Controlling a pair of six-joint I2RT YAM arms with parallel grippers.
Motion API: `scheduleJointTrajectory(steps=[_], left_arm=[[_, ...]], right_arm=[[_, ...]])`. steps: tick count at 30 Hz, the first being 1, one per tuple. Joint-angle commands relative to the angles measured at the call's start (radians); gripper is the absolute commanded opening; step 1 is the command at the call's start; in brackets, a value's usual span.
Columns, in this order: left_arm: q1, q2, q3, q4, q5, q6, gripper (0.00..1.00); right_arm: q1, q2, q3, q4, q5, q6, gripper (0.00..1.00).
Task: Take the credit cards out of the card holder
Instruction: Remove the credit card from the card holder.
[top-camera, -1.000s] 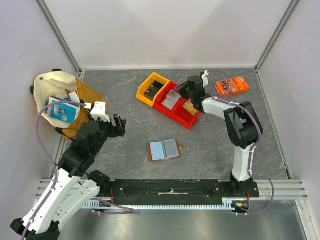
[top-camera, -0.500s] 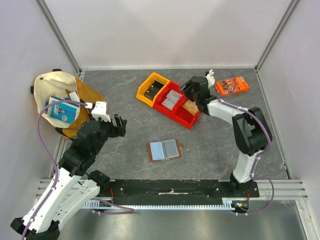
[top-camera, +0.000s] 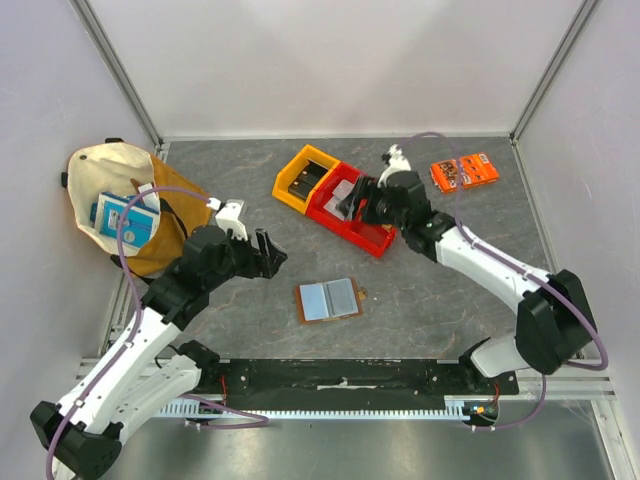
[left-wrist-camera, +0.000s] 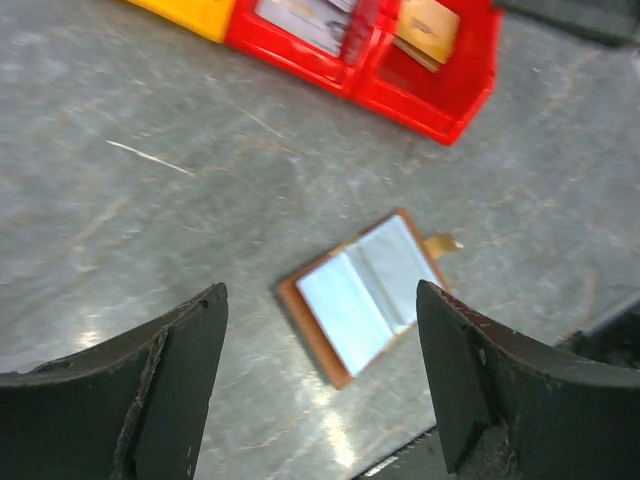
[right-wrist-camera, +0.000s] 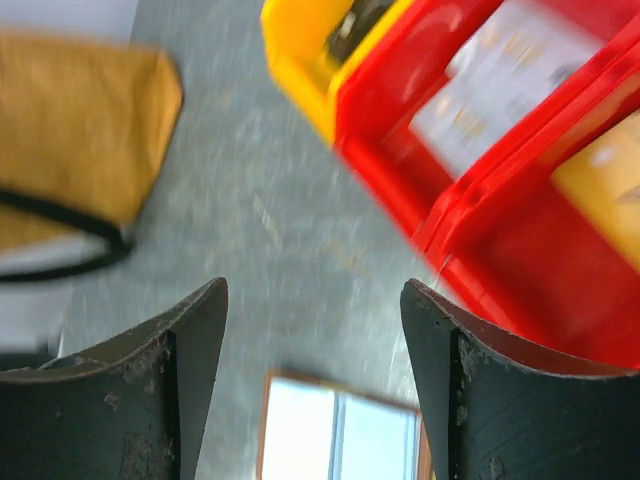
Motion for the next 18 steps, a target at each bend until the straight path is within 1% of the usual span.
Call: scheduleJointTrajectory(steps=[1, 2, 4, 8, 10, 11, 13, 15, 18], left_arm=[[-0.023, 0.016, -0.083, 0.155, 0.211, -0.248, 0.81], [-0.043, 0.02, -0.109, 0.192, 0.215, -0.281, 0.8], [-0.095, 0.039, -0.143, 0.223, 0.182, -0.319, 0.79], [-0.241, 0.107, -0.183, 0.261, 0.036, -0.39, 0.79], [-0.298, 0.153, -0.2, 0.274, -0.008, -0.42, 0.78], [-0.319, 0.175, -0.208, 0.283, -0.056, -0.436, 0.76], [-0.351, 0.212, -0.24, 0.307, -0.122, -0.476, 0.72], [-0.359, 0.242, -0.274, 0.347, -0.125, -0.512, 0.67], [-0.368, 0.285, -0.294, 0.37, -0.143, -0.532, 0.55]], right_arm=[[0.078, -0.07, -0.116, -0.097, -0.111, -0.088, 0.77], [0.096, -0.077, -0.139, -0.1, -0.126, -0.088, 0.77], [0.125, -0.099, -0.181, -0.112, -0.133, -0.087, 0.76], [0.17, -0.136, -0.258, -0.115, -0.125, -0.065, 0.76], [0.191, -0.136, -0.276, -0.114, -0.123, -0.067, 0.75], [0.2, -0.131, -0.281, -0.117, -0.123, -0.07, 0.74], [0.216, -0.121, -0.291, -0.123, -0.111, -0.073, 0.72], [0.233, -0.114, -0.301, -0.126, -0.081, -0.074, 0.68], [0.248, -0.099, -0.31, -0.123, -0.067, -0.074, 0.65]])
